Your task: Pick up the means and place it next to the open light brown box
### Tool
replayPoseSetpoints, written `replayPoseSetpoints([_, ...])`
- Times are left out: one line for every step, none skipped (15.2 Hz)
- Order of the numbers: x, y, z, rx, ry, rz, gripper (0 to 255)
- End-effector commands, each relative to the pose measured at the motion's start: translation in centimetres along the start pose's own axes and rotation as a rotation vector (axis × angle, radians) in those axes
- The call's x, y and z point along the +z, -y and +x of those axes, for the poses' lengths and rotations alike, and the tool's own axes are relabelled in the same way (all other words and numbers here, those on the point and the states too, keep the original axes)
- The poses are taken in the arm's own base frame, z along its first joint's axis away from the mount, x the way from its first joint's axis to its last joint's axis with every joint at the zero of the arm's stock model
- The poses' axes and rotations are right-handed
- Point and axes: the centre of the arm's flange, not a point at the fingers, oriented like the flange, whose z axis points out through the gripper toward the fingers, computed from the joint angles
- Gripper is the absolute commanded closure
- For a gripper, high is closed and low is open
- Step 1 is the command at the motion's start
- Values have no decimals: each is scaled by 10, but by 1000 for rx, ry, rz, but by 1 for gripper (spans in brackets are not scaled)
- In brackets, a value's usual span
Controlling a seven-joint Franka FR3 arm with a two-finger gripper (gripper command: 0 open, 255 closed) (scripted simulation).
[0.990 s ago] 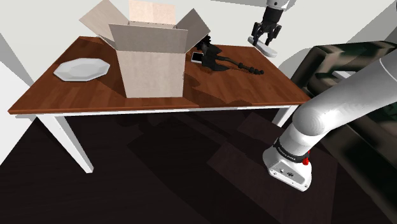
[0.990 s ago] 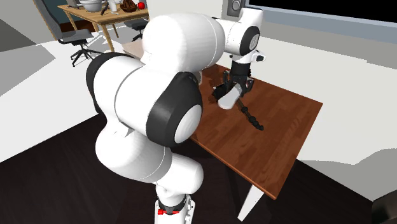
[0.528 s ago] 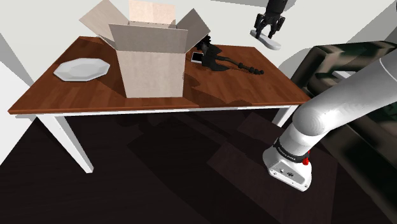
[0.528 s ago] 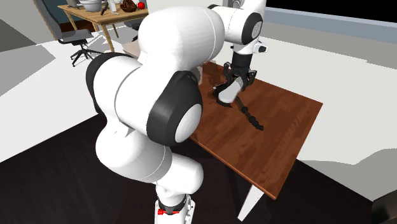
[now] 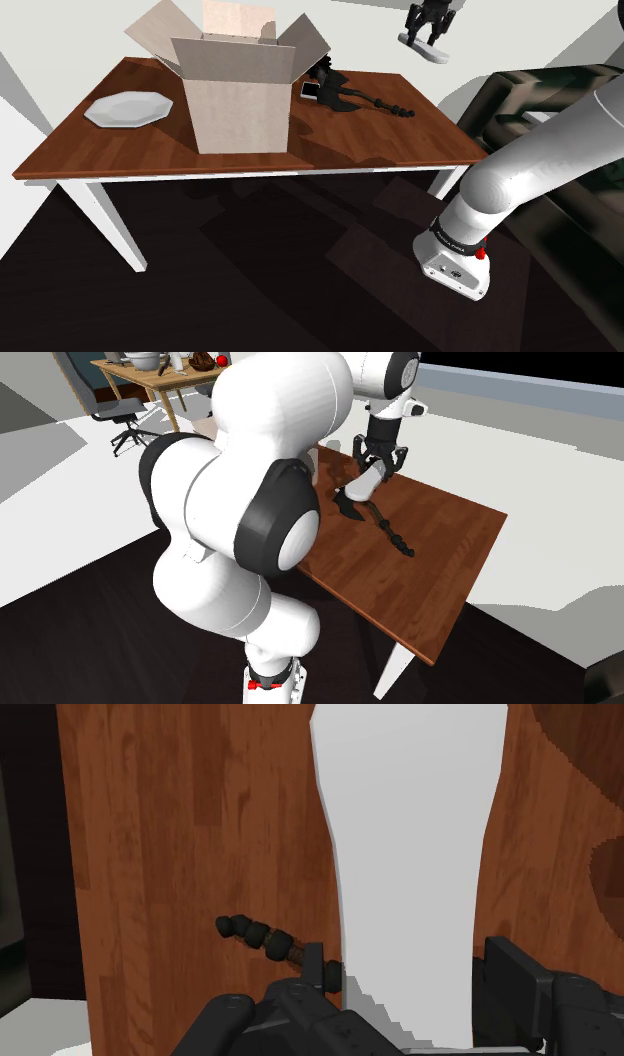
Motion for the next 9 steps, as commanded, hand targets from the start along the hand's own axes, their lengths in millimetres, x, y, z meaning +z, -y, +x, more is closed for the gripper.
replayPoseSetpoints([-11,1,0,0,0,0,255])
replayPoseSetpoints([-16,1,0,0,0,0,255])
replayPoseSetpoints([-21,1,0,0,0,0,255])
replayPoseSetpoints([-26,1,0,0,0,0,255])
replayPoseSetpoints([-32,1,0,0,0,0,255])
replayPoseSetpoints([-37,1,0,0,0,0,255])
replayPoseSetpoints([-42,1,0,0,0,0,255])
replayPoseSetpoints([-48,2,0,0,0,0,255])
replayPoseSetpoints([-53,2,0,0,0,0,255])
